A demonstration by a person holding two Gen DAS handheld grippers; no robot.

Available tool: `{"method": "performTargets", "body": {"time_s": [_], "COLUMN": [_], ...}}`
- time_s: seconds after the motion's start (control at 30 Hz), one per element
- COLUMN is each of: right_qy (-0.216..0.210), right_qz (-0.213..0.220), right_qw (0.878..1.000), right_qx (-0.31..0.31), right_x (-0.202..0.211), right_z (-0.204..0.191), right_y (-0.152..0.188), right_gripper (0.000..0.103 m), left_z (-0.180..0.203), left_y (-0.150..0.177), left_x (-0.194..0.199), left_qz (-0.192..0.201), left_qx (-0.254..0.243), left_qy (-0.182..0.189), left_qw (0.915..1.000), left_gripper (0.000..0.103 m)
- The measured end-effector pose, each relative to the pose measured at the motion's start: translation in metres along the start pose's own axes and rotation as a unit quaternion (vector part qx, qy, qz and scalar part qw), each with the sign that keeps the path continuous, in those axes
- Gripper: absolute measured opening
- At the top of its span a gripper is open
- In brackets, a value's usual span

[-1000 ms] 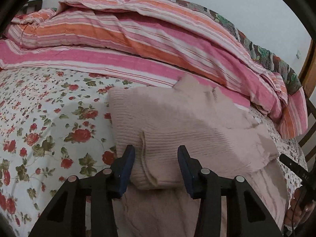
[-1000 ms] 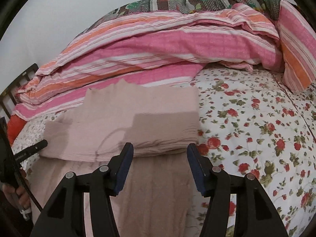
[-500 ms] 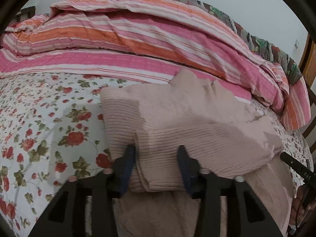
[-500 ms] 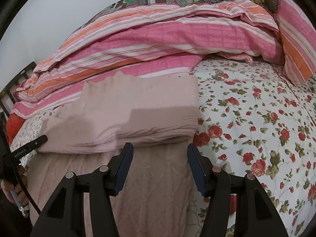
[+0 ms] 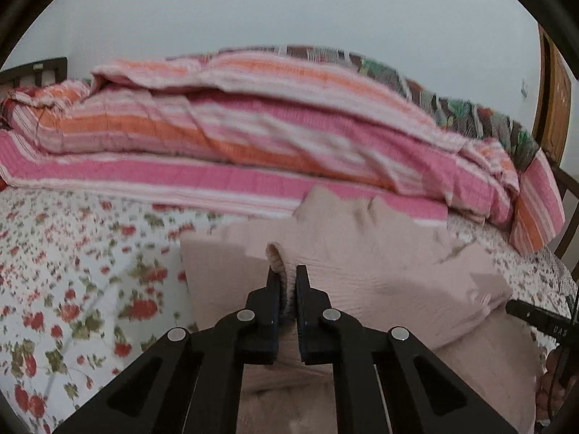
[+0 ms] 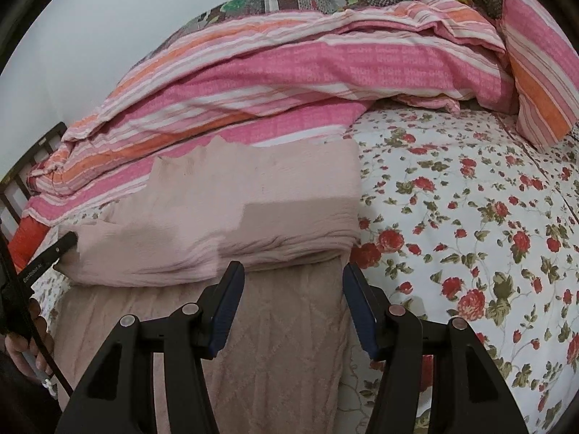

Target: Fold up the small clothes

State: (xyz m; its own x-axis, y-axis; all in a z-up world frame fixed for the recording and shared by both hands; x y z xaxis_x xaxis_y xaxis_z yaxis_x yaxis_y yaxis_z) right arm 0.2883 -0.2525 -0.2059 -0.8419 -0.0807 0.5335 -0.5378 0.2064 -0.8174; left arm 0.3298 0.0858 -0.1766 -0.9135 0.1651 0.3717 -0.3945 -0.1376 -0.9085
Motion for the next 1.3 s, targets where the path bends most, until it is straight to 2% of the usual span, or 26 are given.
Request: {"method": "performTargets", "body": {"time_s": [0.17,0.3,0.4,0.53,0.6,0.73,0.9,1.07,1.2,1.3], "right_qy": [0.008,0.022,0.039,0.051,0.045,0.045,0.039,0.042,0.046,0.036], "right_qz": [0.035,0.038,0.020,-0.053,-0.051,-0.046,-0.033,-0.009,0.002,0.017], "right_qw": [0.999,0.999,0.999,0.997,0.997,0.998,0.998,0.999,0.999,0.999], "right_qx": [0.023,0.017,0.007,-0.007,-0.019,-0.020,-0.031,-0.027,-0.006,0.015], "right_x": [0.010,0.005,-0.007,-0.037,-0.036,-0.034,-0.022,-0.013,-0.002,0.016], "right_z": [-0.002,0.006,0.014,0.024,0.027,0.028,0.031,0.029,0.020,0.012], "right_y": [-0.014,-0.022,-0.021,-0.003,-0.003,-0.002,-0.003,-0.011,-0.013,-0.018], "right_gripper": [0.056,0.057,0.057,0.057,0.057,0.057,0.057,0.057,0.057,0.057], "left_z": [-0.008,-0.022,-0.028,-0.029,-0.030,-0.032,-0.027,-0.017,-0.006,-0.005], "left_y": [-0.009,-0.006,0.001,0.014,0.018,0.022,0.026,0.028,0.026,0.021], "left_x": [-0.006,-0.016,-0.021,-0.030,-0.030,-0.027,-0.023,-0.014,0.004,0.018], "left_qz": [0.007,-0.016,-0.036,-0.081,-0.086,-0.090,-0.092,-0.086,-0.063,-0.059], "left_qx": [0.016,0.039,0.049,0.045,0.050,0.054,0.039,0.024,-0.007,-0.008], "left_qy": [-0.019,-0.039,-0.040,-0.045,-0.044,-0.042,-0.042,-0.027,-0.030,-0.043], "left_qw": [0.9997,0.9983,0.9973,0.9947,0.9940,0.9936,0.9941,0.9957,0.9976,0.9973], "left_gripper": [0.008,0.008,0.008,0.010,0.011,0.024,0.031,0.053,0.055,0.055]}}
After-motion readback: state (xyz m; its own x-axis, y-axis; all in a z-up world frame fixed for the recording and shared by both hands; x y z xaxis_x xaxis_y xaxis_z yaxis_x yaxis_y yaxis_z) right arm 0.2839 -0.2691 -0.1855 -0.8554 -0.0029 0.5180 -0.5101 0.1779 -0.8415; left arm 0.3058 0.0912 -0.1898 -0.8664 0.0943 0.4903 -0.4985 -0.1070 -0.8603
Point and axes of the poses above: each gripper's, at about its wrist camera, not at the fingertips, and x roughly against the way its jaws point, z to its right, y to its underside, the point moved 4 cm from there along -x, roughly the way its jaws point, and after that the axes turned 10 degrees about z, right-handed, at the moved point
